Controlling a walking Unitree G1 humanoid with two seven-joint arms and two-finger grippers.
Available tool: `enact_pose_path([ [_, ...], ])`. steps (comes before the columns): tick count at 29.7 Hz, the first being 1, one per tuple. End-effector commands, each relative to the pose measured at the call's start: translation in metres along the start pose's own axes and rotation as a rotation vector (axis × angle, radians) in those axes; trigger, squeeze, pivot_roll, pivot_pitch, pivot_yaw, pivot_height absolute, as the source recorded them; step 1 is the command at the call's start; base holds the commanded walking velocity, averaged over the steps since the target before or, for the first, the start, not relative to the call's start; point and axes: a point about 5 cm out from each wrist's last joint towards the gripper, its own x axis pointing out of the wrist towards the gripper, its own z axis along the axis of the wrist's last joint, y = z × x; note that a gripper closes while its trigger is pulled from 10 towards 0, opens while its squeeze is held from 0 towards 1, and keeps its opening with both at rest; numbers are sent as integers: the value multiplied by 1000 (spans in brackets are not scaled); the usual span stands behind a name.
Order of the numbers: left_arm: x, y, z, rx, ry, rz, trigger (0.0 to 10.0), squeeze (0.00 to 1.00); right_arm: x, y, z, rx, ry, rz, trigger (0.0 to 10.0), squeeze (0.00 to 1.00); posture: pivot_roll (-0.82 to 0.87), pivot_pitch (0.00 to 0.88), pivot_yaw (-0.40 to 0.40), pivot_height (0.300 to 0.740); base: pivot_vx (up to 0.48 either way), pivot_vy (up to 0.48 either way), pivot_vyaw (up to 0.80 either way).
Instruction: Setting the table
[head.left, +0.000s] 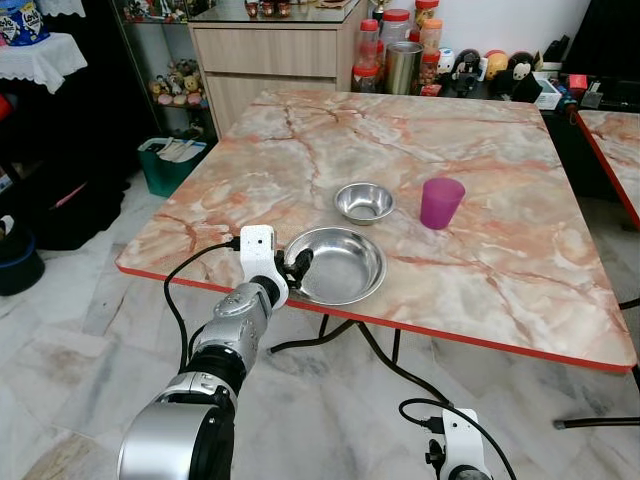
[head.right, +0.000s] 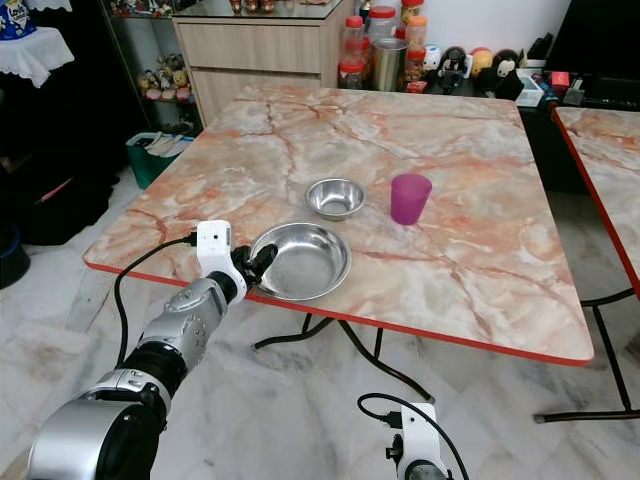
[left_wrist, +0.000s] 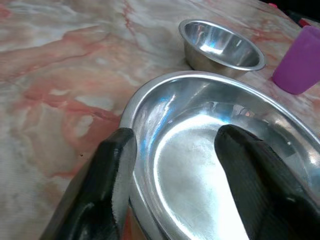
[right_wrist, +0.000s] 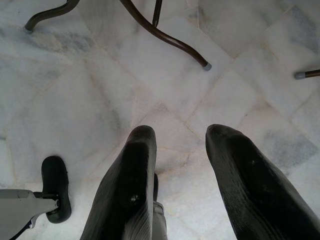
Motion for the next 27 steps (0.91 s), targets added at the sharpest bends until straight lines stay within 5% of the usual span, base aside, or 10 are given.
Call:
enact_pose_path([
  [1, 0, 9, 8, -19, -19, 44, 10000, 1000, -1, 1, -4, 11, 12, -2, 10000, 0, 44, 0, 47, 740, 0, 0, 0],
  [3, 0, 13, 10, -34, -32, 67, 10000, 1000, -1, 1, -4, 10, 11, -2, 10000, 0, 46, 0, 46, 740, 0, 0, 0],
  [4, -1, 16, 12, -39, -39, 78, 10000, 0, -1, 1, -3, 10, 11, -2, 10000, 0, 47, 0, 46, 740, 0, 0, 0],
  [8, -2, 22, 13, -30, -38, 104, 10000, 0, -1, 1, -4, 7, 12, -1, 10000, 0, 49, 0, 43, 740, 0, 0, 0],
  [10, -5, 33, 14, -98, -44, 164, 10000, 0, -1, 1, -4, 5, 14, 0, 10000, 0, 45, 0, 44, 740, 0, 0, 0],
  [27, -6, 37, 10, -131, 18, 107, 10000, 0, -1, 1, -4, 13, 15, -2, 10000, 0, 40, 0, 49, 740, 0, 0, 0],
])
